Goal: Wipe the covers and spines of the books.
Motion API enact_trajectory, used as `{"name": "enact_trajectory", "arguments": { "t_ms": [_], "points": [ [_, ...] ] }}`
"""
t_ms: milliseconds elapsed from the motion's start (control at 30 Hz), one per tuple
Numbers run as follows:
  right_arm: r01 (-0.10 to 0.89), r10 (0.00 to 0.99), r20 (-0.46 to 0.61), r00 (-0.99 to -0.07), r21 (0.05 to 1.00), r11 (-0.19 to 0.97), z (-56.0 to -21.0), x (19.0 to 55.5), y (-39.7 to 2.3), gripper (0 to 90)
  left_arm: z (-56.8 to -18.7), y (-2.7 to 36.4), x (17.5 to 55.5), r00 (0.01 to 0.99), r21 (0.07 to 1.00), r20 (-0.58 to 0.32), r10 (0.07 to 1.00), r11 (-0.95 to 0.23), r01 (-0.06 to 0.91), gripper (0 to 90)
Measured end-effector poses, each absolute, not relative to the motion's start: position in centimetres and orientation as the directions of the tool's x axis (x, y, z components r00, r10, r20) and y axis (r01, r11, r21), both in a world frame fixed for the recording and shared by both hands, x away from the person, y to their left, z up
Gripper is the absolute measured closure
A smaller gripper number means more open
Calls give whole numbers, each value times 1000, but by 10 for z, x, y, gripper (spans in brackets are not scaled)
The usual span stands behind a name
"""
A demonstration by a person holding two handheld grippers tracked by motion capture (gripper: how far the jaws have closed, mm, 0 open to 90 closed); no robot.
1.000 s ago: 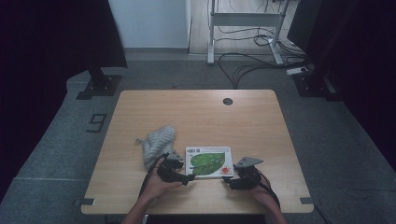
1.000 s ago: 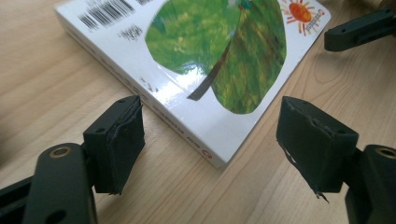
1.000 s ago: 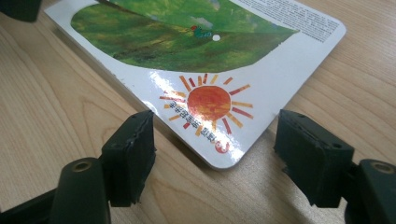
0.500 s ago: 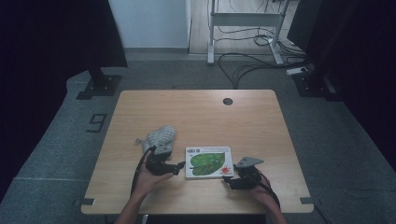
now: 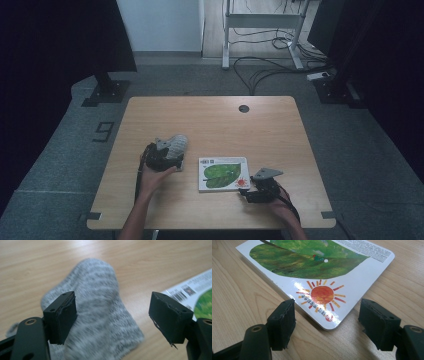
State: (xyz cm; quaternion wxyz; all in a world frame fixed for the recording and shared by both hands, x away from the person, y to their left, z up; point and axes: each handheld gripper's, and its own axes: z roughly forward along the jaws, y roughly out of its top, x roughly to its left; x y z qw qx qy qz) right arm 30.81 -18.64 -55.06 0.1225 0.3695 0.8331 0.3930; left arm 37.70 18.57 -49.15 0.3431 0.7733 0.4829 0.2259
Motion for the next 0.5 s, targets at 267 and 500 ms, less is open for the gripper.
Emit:
{"name": "enact_trajectory", "arguments": {
  "t_ms": [267, 500],
  "points": [
    [520, 716, 87, -693, 747, 413, -551, 308, -186, 288, -504, 188, 394, 384, 708, 54, 922, -306, 636, 230],
    [519, 717, 86, -691, 750, 410, -551, 308, -186, 289, -524, 186, 406, 387, 632, 36, 922, -321, 706, 264]
  ]
}}
